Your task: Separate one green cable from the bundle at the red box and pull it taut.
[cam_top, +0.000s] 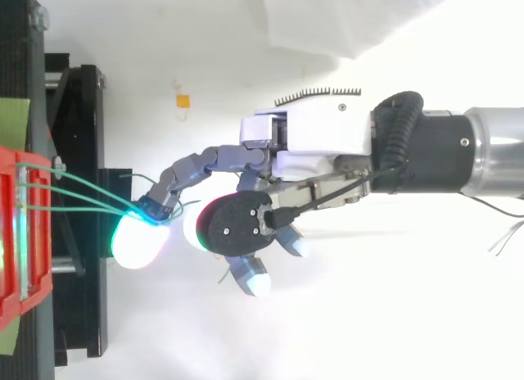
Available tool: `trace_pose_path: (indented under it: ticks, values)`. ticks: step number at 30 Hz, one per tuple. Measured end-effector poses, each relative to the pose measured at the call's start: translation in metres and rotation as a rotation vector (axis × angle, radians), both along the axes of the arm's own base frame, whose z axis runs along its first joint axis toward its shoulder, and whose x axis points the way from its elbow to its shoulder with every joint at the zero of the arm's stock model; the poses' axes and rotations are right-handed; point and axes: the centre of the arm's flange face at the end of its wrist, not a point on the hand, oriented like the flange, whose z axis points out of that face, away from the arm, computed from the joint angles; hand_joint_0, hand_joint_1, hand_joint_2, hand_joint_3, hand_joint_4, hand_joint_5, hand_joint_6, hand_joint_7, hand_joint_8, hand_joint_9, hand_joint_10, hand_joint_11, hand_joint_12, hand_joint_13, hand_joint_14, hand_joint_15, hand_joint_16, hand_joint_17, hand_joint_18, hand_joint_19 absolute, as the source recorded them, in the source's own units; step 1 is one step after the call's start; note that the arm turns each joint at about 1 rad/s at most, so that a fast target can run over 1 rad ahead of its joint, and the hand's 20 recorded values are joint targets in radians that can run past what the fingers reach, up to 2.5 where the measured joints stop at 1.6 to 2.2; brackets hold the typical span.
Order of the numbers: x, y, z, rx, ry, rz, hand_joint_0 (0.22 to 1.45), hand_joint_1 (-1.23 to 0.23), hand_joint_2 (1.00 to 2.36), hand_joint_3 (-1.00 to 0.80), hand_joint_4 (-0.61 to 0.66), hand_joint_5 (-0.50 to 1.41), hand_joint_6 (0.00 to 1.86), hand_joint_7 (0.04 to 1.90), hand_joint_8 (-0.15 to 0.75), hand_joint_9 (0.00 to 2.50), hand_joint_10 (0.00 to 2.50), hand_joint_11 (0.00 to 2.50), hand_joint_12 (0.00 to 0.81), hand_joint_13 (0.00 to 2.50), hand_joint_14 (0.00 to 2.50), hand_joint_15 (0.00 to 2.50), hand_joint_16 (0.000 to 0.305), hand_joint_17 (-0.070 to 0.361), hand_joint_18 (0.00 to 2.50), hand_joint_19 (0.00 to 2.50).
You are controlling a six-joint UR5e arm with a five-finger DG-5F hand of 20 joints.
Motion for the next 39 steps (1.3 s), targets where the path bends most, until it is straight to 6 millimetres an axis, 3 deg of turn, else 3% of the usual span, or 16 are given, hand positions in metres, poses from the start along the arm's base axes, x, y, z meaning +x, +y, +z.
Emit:
trace_pose_path:
  ticks: [16, 26, 39]
  values:
    - [-0.011, -0.002, 0.029, -0.007, 0.025, -0.001, 0.40, -0.34, 1.00, -0.50, 0.18, -0.21, 0.50, 0.63, 0.307, 1.34, 0.02, 0.92, 0.451, 1.33, 0.02, 0.87, 0.089, 0.200, 1.74, 0.80]
    - [-0.025, -0.005, 0.057, -0.012, 0.054, -0.002, 0.41, -0.34, 1.00, -0.50, 0.19, -0.20, 0.50, 0.63, 0.307, 1.36, 0.01, 0.92, 0.453, 1.35, 0.02, 0.88, 0.089, 0.201, 1.76, 0.80]
    - [-0.035, -0.010, 0.077, -0.016, 0.068, -0.008, 0.41, -0.34, 1.00, -0.50, 0.19, -0.20, 0.50, 0.63, 0.308, 1.40, 0.02, 0.94, 0.455, 1.38, 0.02, 0.87, 0.089, 0.199, 1.78, 0.81]
